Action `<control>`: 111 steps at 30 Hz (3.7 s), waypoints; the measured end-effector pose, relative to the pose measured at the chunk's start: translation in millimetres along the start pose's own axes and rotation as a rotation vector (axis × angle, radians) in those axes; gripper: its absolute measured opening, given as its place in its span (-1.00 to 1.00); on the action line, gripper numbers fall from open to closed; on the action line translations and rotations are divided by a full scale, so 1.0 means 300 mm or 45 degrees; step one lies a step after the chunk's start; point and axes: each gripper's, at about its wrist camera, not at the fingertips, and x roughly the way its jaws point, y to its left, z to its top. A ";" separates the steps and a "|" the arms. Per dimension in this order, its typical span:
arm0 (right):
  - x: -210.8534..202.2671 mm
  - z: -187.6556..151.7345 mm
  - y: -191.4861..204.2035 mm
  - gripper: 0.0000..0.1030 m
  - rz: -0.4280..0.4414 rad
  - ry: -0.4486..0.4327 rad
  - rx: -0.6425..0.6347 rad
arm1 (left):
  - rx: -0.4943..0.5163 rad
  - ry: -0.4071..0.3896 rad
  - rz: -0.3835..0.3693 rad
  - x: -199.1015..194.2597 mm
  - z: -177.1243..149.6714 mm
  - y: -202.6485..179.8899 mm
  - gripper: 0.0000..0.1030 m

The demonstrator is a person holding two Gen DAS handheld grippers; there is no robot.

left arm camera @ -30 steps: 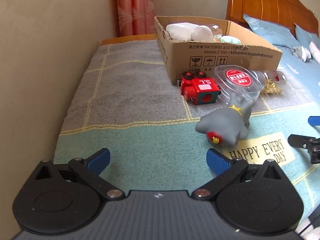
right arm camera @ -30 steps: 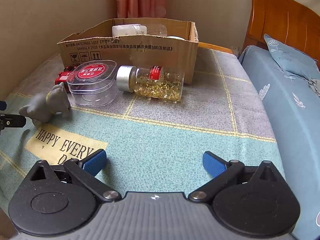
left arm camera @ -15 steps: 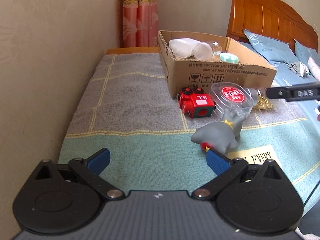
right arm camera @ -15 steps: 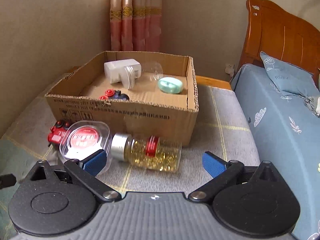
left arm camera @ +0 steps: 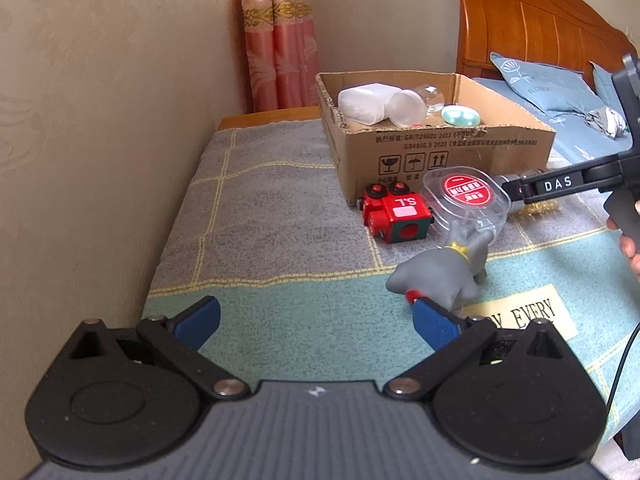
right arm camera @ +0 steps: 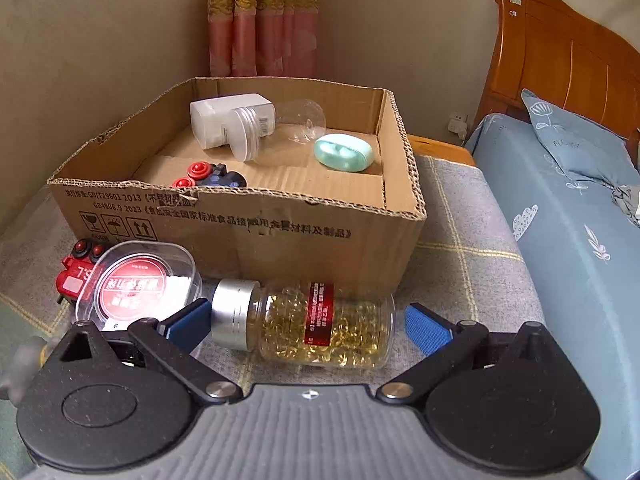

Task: Organize rigid objects
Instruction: 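Move the left gripper to the grey cat figure while the right gripper approaches the capsule jar, then grasp the grey cat figure with the left gripper while the right gripper grasps the capsule jar, then carry the cat figure into the box and open the left gripper while the right gripper releases the jar there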

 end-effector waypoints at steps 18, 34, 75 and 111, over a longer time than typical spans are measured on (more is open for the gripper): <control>0.040 -0.097 -0.119 1.00 0.030 0.075 0.044 | 0.064 0.111 -0.166 0.144 0.011 -0.105 0.98; 0.026 -0.114 -0.129 1.00 0.067 0.034 0.006 | 0.057 0.129 -0.213 0.120 -0.007 -0.050 0.98; 0.050 -0.040 -0.115 1.00 0.148 -0.013 -0.092 | 0.032 0.070 -0.137 0.217 0.118 -0.177 0.76; -0.267 0.070 -0.127 0.90 0.312 -0.018 -0.236 | 0.211 -0.002 -0.204 0.023 0.352 -0.159 0.41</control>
